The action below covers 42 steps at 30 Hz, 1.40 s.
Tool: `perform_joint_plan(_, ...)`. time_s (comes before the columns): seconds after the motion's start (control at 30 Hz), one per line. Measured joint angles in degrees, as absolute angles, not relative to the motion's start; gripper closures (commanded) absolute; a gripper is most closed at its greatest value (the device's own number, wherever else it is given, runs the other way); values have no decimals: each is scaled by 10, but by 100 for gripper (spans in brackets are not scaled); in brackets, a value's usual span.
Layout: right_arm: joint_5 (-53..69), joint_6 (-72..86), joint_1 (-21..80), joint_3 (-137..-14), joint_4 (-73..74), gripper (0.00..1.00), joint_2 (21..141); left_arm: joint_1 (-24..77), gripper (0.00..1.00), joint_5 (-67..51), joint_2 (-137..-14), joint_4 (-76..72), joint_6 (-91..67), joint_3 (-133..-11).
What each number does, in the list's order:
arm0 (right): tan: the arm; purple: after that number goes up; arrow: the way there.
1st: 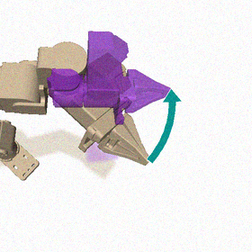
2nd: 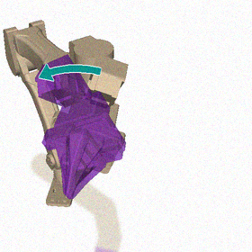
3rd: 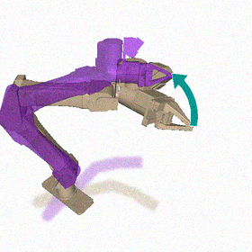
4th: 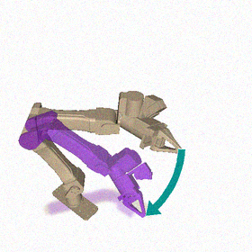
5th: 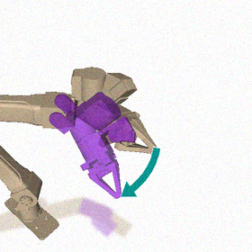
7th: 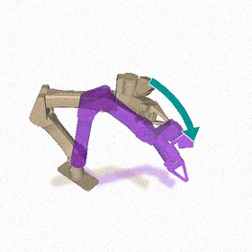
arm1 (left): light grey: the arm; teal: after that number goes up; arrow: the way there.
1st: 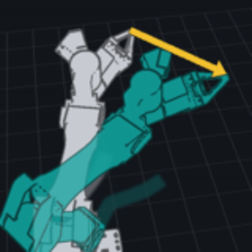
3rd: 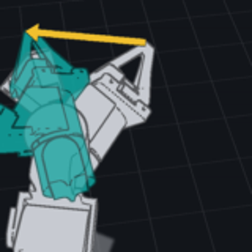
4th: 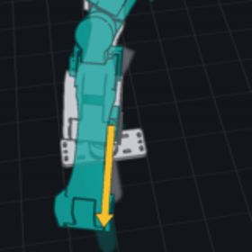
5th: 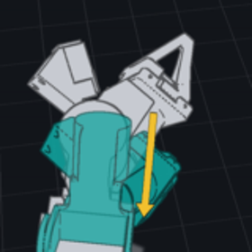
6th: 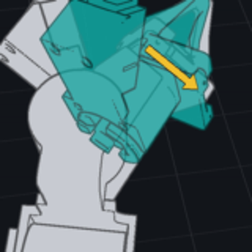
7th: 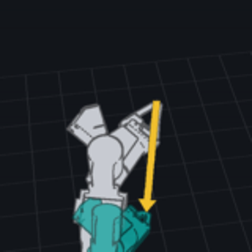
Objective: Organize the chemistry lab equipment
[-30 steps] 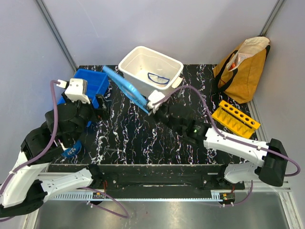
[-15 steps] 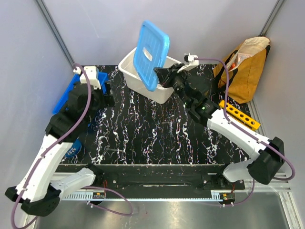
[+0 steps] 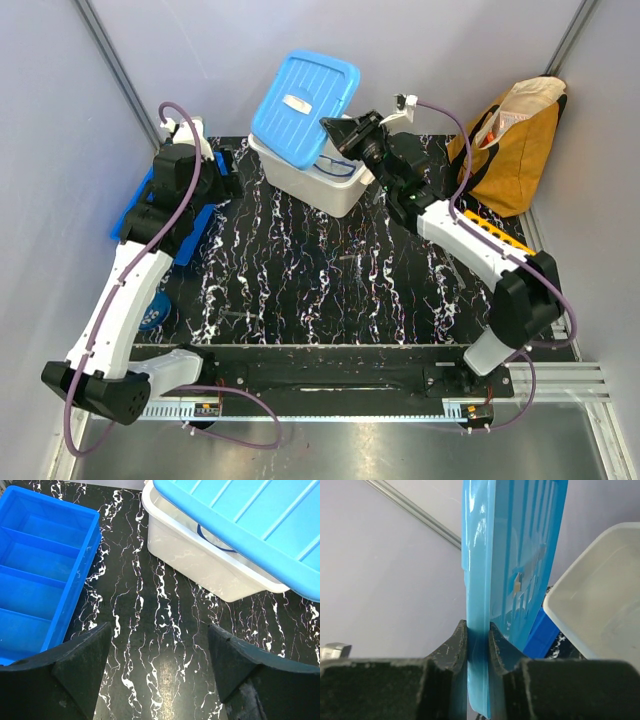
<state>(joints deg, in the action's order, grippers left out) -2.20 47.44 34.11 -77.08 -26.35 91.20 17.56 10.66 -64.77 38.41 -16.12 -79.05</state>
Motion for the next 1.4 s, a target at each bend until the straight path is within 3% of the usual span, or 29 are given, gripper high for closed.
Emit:
perform_joint_plan(0.6,77,706,248,-801,-383,100,1069,157,21,87,-738,311,-165,-795)
perform_joint_plan(1.4,99,799,187,-676,-462,100,1078,157,23,48,-843,226,-159,-795)
